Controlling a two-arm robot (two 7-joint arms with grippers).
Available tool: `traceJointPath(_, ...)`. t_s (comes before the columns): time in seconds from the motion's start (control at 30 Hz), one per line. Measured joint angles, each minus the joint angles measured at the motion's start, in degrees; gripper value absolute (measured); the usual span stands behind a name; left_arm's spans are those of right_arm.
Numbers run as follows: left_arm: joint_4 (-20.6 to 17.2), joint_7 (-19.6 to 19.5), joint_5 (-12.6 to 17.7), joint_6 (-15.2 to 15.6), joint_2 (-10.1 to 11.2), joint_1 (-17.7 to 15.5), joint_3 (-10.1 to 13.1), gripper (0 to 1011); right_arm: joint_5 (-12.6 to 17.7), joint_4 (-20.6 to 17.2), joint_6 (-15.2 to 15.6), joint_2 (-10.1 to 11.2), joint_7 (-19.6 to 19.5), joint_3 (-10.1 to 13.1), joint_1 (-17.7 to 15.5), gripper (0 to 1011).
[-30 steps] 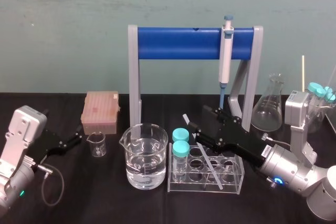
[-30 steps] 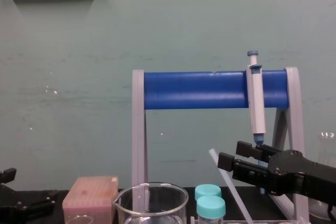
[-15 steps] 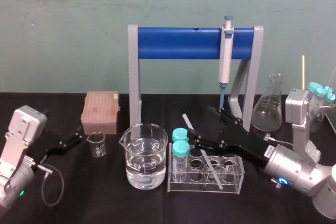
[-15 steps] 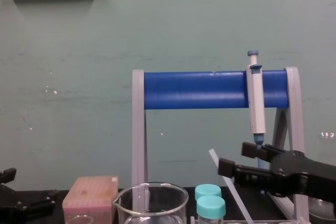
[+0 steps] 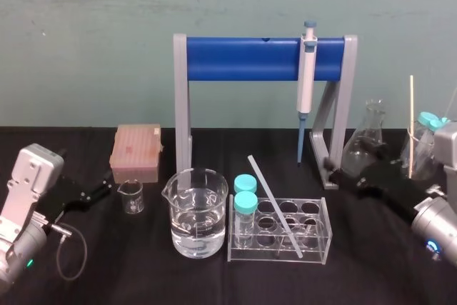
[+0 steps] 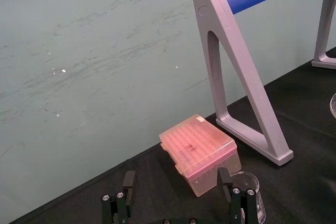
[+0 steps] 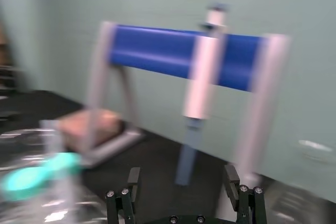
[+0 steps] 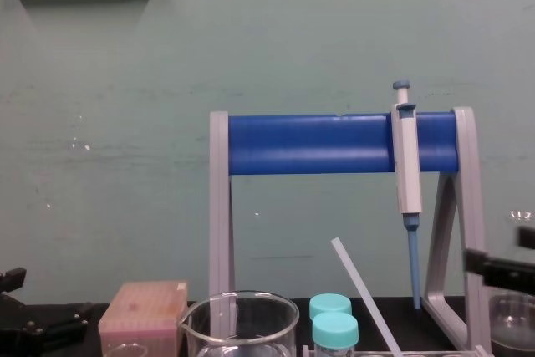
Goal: Pick up the stirring rod with one hand, then place it down.
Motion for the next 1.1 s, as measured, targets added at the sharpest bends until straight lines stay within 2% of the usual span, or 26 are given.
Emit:
traceJointPath(0.1, 0.0, 0.0, 0.0, 0.0, 0.0, 0.0, 0.0, 1000, -3.2, 0.2, 2.1, -1.4, -7.0, 1.2, -0.2, 1000)
traceJointPath(0.2, 0.0, 0.0, 0.0, 0.0, 0.0, 0.0, 0.0, 1000, -5.2, 0.9, 4.5, -2.4, -10.4, 1.6, 0.1, 1000)
traceJointPath(0.27, 0.0, 0.0, 0.0, 0.0, 0.0, 0.0, 0.0, 1000, -5.9, 1.2, 5.7, -2.7, -11.4, 1.6, 0.3, 1000)
traceJointPath(1.1, 0.0, 0.0, 0.0, 0.0, 0.0, 0.0, 0.0, 1000, -5.7, 1.2, 5.1, -2.6, -11.0, 1.6, 0.3, 1000)
